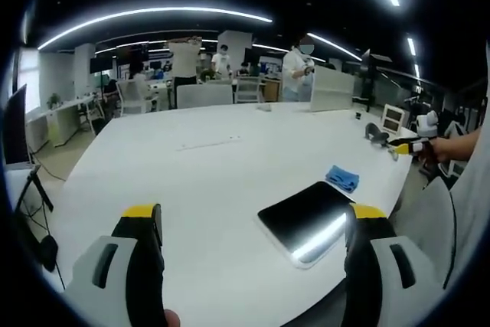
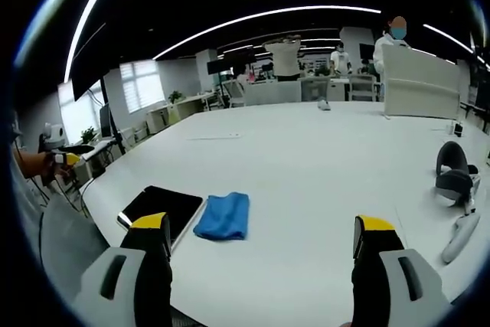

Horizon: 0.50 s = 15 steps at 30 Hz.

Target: Wipe the mirror surface with the cleaning cloth until all visible marks leave the cleaned area.

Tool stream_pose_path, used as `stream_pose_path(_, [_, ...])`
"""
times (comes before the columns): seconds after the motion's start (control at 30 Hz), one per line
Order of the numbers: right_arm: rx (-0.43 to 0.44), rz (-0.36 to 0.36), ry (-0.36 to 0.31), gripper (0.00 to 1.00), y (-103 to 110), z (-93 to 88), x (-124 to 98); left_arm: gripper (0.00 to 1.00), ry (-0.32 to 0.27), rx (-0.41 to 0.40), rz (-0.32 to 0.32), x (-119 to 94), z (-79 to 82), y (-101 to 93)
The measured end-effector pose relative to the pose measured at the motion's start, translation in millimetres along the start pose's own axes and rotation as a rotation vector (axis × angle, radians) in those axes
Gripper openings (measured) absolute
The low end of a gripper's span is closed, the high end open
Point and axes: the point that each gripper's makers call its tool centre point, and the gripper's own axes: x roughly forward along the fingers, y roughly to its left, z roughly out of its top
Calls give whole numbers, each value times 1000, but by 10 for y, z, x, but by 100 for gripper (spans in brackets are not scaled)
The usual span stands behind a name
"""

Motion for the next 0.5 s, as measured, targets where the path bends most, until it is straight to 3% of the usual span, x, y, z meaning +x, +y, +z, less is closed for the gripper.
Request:
stream_pose_path(0.33, [-12, -19, 15, 98, -29, -28, 5, 99, 10, -3, 4, -75, -78, 49])
stream_pose_path(0.5, [-59, 19, 62, 98, 105, -118, 158, 99, 40, -3, 7, -97, -240, 104])
